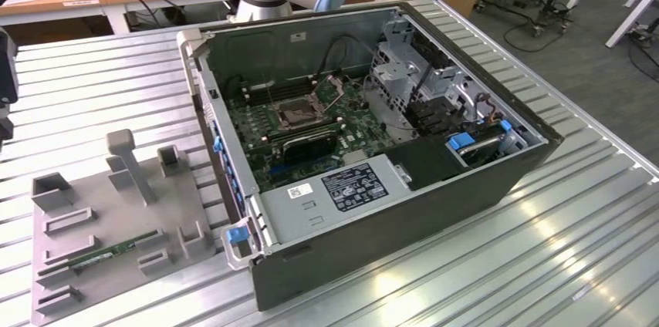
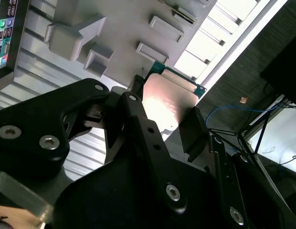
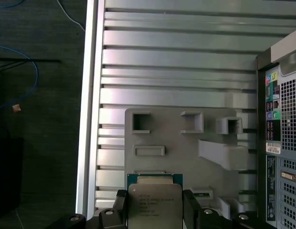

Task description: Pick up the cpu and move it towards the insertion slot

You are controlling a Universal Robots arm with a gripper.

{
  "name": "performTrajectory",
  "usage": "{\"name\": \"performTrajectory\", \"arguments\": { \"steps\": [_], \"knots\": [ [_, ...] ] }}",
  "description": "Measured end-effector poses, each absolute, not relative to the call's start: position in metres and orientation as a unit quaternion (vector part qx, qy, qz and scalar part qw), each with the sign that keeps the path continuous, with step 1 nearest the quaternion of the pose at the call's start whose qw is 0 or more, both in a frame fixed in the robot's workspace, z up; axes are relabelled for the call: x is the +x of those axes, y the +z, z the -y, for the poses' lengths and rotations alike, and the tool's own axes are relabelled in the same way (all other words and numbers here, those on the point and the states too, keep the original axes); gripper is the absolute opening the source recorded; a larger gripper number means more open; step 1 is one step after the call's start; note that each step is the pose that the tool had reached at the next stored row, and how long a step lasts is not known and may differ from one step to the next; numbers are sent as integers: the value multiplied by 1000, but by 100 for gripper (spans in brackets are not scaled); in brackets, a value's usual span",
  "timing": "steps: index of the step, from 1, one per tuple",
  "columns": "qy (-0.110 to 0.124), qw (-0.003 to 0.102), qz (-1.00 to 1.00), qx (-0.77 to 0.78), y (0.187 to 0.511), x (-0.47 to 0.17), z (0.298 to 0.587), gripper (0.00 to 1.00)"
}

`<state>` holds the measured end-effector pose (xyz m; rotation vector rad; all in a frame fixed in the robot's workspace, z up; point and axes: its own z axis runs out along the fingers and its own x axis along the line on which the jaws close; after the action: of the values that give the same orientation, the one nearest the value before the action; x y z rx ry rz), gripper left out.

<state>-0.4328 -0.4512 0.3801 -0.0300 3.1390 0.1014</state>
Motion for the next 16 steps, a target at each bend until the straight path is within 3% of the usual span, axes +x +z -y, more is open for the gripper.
{"name": "performTrajectory", "arguments": {
  "steps": [16],
  "knots": [
    [32,0,-999,-10,384,-432,451,55]
  ]
}}
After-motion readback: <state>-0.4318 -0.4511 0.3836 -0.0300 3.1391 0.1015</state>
